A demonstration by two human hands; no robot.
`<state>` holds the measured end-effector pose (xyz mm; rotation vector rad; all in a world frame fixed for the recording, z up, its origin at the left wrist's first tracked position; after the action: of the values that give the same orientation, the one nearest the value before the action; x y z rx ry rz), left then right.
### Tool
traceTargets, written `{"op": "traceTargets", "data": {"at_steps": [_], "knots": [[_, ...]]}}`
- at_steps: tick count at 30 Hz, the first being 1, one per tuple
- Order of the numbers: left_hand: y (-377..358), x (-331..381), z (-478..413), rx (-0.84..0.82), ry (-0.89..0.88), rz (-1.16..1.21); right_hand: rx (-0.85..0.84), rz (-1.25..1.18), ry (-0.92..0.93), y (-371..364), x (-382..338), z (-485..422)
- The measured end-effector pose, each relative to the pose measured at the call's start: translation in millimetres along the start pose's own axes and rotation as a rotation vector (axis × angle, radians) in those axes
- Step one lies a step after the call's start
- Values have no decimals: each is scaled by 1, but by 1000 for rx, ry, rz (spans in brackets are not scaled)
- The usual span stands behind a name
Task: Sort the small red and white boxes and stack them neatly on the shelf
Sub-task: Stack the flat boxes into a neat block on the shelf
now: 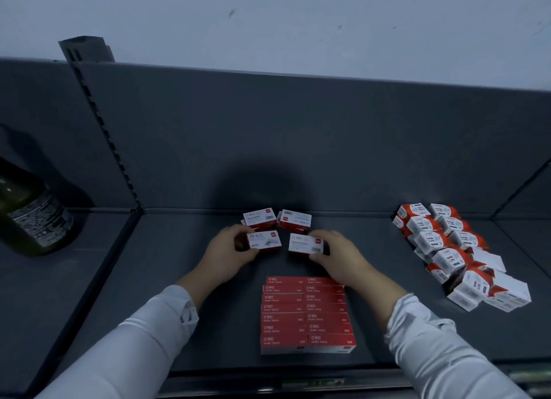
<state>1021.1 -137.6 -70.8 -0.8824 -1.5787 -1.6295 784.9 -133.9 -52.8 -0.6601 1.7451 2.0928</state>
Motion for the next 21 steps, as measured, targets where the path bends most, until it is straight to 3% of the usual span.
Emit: {"op": "traceTargets", "data": {"at_steps": [5,7,17,21], "knots": [[-9,31,17,-149,21,605,57,-477,25,22,2,13],[-11,44,21,-169,52,756,53,-557,51,29,-3,17],[-9,90,36,-189,83,924,96,-720,173,68,-22,45],[-9,100,41,-142,35,852,103,-710,188,75,-22,58]]}}
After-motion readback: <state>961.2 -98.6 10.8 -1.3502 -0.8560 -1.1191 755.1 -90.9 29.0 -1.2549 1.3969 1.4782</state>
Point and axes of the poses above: each hand's wrist, its own z-axis away from the middle knuckle, its own y-axis out of the back of the hand, x = y × z, the point moved 10 cm from there along -z, towards the middle knuckle, and after that the axes turned 1 degree about z, right-handed, at the moved point
